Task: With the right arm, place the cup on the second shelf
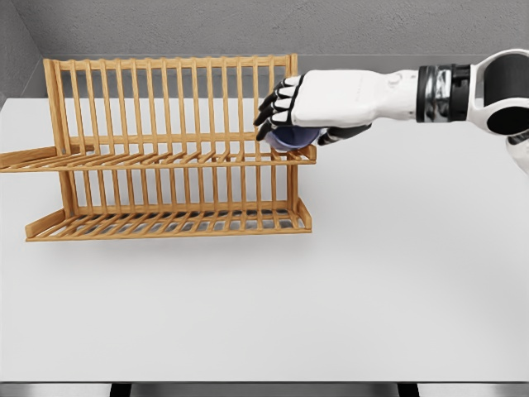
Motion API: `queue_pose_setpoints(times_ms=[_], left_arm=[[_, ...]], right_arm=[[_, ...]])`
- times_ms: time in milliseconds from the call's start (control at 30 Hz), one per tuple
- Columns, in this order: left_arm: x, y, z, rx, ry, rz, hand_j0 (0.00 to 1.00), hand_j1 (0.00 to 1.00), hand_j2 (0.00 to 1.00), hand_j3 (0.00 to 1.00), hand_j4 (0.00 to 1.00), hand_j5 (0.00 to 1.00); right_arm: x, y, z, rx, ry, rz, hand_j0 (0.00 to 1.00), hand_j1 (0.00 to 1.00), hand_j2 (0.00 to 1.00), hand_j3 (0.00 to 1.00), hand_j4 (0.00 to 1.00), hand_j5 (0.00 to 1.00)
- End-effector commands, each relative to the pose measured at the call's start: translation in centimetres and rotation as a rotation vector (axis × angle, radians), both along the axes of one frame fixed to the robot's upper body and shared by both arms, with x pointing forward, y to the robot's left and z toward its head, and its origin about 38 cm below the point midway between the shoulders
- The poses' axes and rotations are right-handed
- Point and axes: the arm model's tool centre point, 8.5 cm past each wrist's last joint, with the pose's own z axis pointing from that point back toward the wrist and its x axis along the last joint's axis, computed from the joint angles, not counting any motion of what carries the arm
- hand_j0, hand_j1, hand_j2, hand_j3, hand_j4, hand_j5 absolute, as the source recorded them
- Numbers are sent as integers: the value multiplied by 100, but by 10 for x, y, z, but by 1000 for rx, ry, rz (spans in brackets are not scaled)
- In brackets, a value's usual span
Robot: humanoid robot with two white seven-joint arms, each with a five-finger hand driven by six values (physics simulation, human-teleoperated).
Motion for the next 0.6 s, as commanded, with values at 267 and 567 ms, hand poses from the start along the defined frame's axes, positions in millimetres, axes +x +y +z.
queue_pose_setpoints(times_ms=[267, 567], left_arm=[[0, 0, 0, -1, -1, 1, 100, 100, 100, 100, 100, 100], [0, 0, 0, -1, -1, 1, 100, 100, 100, 100, 100, 100]], right_arm=[[3, -180, 90, 269, -186, -429, 100, 100, 100, 100, 100, 100], [-25, -233, -131, 313, 268, -689, 100, 100, 100, 100, 100, 100]])
